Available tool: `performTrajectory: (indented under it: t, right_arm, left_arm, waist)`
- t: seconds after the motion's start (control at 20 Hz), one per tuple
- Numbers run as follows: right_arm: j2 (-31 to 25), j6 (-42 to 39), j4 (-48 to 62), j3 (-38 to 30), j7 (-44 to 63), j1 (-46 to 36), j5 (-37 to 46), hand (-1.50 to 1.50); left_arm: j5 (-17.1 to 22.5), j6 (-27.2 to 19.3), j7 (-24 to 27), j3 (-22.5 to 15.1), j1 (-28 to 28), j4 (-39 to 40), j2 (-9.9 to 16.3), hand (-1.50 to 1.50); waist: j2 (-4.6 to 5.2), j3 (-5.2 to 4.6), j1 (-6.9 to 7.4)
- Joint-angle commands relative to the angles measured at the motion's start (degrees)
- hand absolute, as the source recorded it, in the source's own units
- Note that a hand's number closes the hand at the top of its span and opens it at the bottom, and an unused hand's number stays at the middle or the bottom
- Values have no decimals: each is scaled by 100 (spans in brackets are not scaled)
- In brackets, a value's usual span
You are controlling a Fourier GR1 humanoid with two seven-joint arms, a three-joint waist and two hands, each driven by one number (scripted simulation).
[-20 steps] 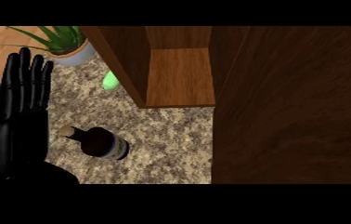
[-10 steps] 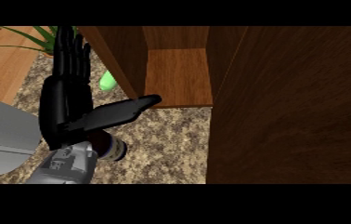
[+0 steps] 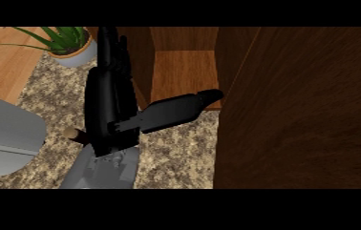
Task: Pick up the wine, place it into the cabinet and close the cabinet
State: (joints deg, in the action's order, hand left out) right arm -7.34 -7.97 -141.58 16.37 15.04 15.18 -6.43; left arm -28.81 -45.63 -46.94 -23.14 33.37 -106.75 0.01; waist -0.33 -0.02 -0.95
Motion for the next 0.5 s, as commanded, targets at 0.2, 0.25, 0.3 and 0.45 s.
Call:
performTrajectory:
  t: [0.2,0.25,0.3,0.45]
  right_arm:
    - [26,398,-1154,434,978,27,222,-150]
    - [-14,397,-1172,235,978,28,50,-150]
    - [-29,424,-1207,207,1201,-144,-88,-150]
    - [-160,353,-1329,151,1154,15,-167,-150]
  left_arm:
    - [-1053,-836,-1646,-617,1159,447,-1,-150]
    - [-1209,-758,-1840,-662,1095,232,-1,-150]
    - [-1075,-622,-1672,-452,1104,174,-1,-150]
    - [-1645,-653,-2534,-490,1489,243,-1,-150]
  waist:
    - [-17,5,13]
    - [-18,6,41]
    - [1,3,54]
    - [-44,10,40]
